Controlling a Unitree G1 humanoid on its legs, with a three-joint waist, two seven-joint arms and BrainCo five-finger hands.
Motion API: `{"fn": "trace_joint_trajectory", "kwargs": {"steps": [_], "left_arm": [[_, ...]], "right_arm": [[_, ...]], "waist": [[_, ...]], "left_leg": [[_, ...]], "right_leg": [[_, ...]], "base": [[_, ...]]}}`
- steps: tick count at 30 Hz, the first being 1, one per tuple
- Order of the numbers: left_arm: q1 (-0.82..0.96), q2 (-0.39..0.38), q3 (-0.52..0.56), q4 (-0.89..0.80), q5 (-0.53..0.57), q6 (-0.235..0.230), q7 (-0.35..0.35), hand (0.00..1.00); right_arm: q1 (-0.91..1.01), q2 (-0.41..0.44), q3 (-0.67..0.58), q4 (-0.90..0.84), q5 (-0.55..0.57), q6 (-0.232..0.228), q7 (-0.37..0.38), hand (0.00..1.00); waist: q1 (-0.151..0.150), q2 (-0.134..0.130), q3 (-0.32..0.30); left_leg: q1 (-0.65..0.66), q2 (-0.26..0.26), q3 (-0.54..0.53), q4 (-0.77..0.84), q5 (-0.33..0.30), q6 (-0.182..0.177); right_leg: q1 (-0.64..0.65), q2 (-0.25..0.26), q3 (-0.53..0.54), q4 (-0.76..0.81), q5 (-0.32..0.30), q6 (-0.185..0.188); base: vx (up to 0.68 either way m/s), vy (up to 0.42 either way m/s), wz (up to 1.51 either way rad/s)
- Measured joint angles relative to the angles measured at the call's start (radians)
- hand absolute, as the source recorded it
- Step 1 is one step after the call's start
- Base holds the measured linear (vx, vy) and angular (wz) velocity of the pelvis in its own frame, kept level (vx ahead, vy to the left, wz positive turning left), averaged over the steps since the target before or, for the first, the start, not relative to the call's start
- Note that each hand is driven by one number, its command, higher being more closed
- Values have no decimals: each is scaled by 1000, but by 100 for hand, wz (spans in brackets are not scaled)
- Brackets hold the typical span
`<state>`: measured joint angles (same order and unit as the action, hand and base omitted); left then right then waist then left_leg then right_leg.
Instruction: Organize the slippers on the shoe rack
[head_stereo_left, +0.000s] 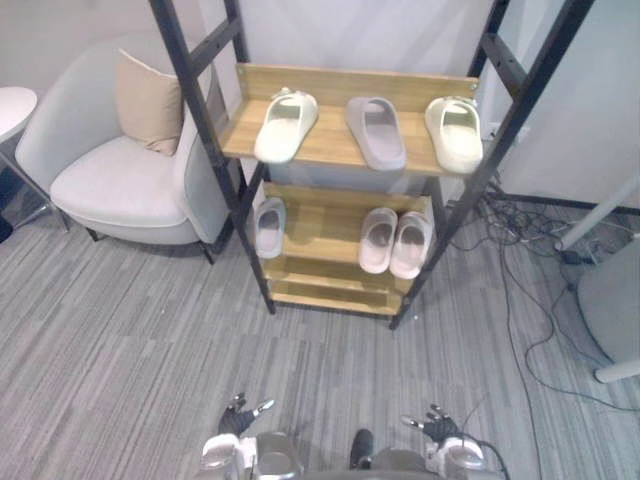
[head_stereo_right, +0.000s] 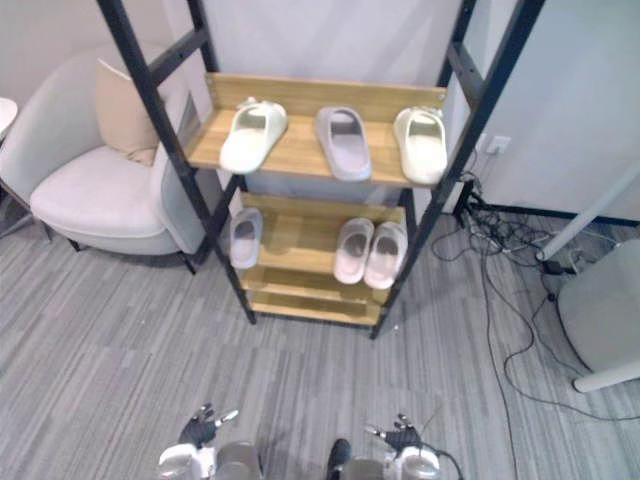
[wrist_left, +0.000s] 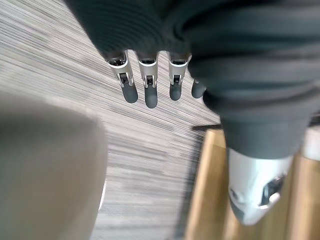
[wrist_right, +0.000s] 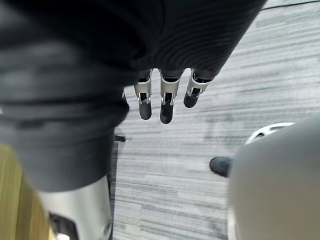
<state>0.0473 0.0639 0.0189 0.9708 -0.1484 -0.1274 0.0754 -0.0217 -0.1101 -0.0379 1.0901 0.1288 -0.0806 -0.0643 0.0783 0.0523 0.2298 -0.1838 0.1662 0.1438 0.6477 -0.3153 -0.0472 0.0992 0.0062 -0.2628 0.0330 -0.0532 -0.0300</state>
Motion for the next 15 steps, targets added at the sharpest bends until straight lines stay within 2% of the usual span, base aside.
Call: {"fn": "trace_joint_trajectory", "kwargs": {"steps": [1, 2, 3, 4, 7, 10, 11, 13, 15], "left_arm": [[-2, -1, 0, -2, 0, 1, 0, 0], [-2, -2, 0, -1, -2, 1, 0, 0], [-2, -4, 1, 0, -4, 0, 1, 0], [-4, 3, -2, 3, -1, 1, 1, 0], [-19, 25, -1, 3, -2, 4, -2, 0], [-24, 29, -1, 12, -1, 6, -3, 0], [-24, 32, -1, 18, 1, 6, -9, 0], [-22, 34, -6, 32, 2, 8, -18, 0], [-22, 37, -11, 40, 2, 8, -21, 0]], "right_arm": [[3, 1, 0, 0, 0, 0, -3, 0], [4, 0, 0, -1, 0, -1, -5, 0], [12, 0, 2, -4, 0, -1, -10, 0], [14, 11, 2, -7, 1, -2, -15, 0], [15, 41, 2, -3, -1, -2, -16, 0], [2, 55, 2, -4, -1, -2, -14, 0], [-5, 65, 2, -5, -5, -3, -11, 0], [-7, 75, 3, -4, -10, -3, -2, 0], [-11, 76, 2, -6, -12, -3, 5, 0]], "waist": [[5, 0, 0], [7, 3, 0], [26, 3, 0], [27, -9, -7], [30, -64, -10], [31, -70, -13], [32, -67, -16], [34, -60, -19], [31, -71, -15]], "left_leg": [[-7, -40, -27, -182, 41, -15], [-3, -52, -46, -270, 94, -26], [31, -64, -43, -328, 196, -28], [54, -94, -33, -359, 195, -7], [63, -130, -9, -323, 173, 43], [96, -149, 8, -322, 165, 56], [128, -150, 12, -328, 150, 70], [207, -147, 21, -391, 134, 70], [292, -154, 29, -465, 124, 81]], "right_leg": [[16, -13, 9, -3, -13, 14], [22, -16, 17, -4, -20, 24], [47, -22, 46, -8, -32, 42], [70, -41, 58, -21, -37, 59], [69, -90, 59, 7, -60, 96], [76, -113, 61, 38, -66, 106], [75, -121, 65, 90, -72, 114], [12, -143, 71, 290, -99, 155], [-68, -190, 33, 528, -103, 161]], "base": [[251, 149, -45], [341, 215, -60], [362, 184, -48], [413, 172, -36], [402, 127, 1], [274, 65, -10], [272, 64, -34], [248, 58, -33], [162, 34, -15]]}}
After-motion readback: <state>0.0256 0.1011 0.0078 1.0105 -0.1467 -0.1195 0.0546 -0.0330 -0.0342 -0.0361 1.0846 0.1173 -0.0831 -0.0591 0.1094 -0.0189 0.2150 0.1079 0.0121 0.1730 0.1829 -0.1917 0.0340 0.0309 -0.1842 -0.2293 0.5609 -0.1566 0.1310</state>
